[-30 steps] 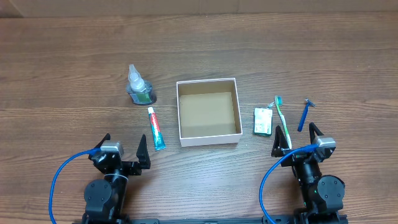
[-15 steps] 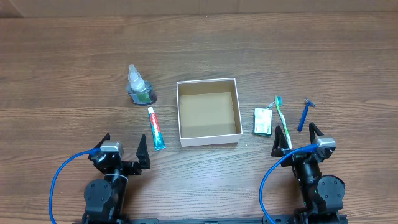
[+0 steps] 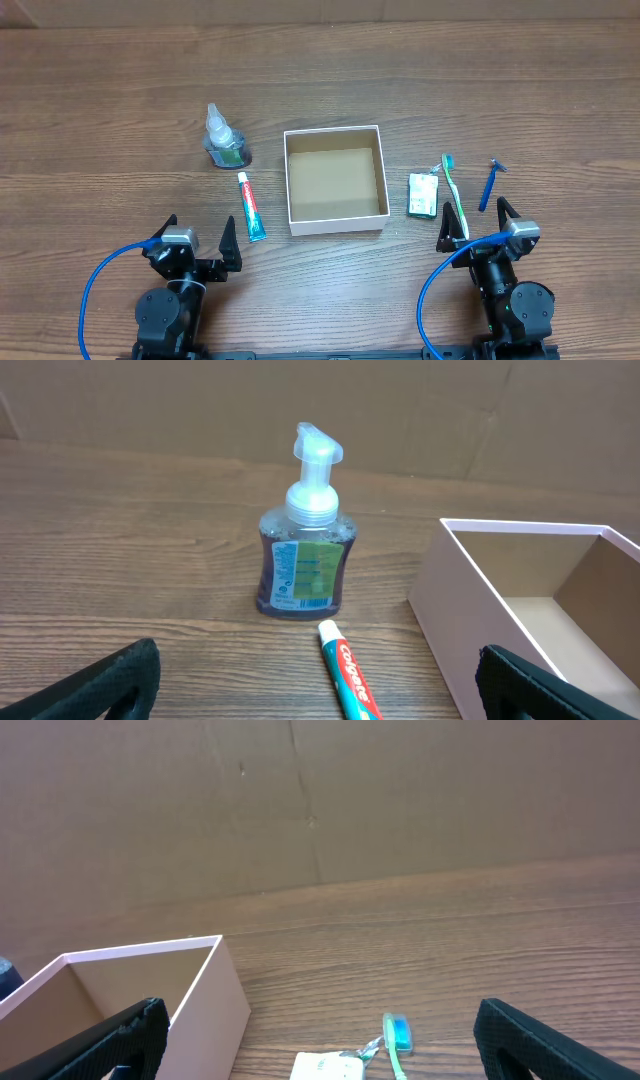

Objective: Pack container
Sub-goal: 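Raise the left gripper from rest toward the soap pump bottle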

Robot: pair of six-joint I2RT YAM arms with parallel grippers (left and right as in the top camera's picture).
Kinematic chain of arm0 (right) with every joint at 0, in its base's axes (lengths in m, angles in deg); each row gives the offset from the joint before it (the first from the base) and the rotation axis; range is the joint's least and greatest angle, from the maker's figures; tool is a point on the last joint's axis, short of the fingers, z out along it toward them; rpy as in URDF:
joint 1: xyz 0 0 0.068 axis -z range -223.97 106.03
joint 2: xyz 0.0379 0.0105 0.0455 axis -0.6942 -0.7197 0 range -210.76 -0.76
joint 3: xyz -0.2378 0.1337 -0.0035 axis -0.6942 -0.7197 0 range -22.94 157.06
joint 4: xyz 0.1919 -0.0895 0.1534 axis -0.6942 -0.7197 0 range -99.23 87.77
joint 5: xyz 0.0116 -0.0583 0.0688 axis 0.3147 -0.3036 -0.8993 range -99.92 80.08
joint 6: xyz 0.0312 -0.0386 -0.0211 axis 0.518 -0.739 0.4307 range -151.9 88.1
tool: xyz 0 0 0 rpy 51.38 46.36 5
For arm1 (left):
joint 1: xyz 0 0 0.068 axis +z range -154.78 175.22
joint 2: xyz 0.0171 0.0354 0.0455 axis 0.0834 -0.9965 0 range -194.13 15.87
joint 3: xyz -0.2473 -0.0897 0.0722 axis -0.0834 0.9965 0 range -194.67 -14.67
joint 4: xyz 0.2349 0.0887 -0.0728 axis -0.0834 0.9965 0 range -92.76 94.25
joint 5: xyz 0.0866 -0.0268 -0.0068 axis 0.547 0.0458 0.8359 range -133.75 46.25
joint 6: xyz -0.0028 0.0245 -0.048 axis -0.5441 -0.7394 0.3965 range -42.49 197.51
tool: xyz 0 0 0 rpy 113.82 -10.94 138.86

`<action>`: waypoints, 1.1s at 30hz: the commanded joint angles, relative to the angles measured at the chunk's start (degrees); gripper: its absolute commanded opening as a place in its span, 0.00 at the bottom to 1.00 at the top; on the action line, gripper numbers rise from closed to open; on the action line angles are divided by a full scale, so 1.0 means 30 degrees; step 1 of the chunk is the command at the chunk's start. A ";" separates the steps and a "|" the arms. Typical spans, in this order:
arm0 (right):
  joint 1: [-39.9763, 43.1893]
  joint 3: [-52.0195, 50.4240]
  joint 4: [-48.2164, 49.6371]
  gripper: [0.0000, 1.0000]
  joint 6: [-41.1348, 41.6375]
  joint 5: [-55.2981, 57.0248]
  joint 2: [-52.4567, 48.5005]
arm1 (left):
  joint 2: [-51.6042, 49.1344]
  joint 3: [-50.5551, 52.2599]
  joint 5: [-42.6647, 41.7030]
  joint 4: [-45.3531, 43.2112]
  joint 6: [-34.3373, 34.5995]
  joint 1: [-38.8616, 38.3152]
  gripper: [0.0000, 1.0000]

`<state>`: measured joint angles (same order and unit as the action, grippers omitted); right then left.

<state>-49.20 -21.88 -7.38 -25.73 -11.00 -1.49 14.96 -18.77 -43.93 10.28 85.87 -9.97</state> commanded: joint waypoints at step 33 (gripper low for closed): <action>0.0036 -0.0197 0.0102 1.00 -0.0080 0.0029 0.0182 | 0.0087 -0.0612 -0.8874 -0.6761 0.4983 0.0102 1.00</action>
<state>-49.20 -21.88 -7.38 -25.77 -11.00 -1.49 14.92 -18.39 -62.16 -6.18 93.61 -9.97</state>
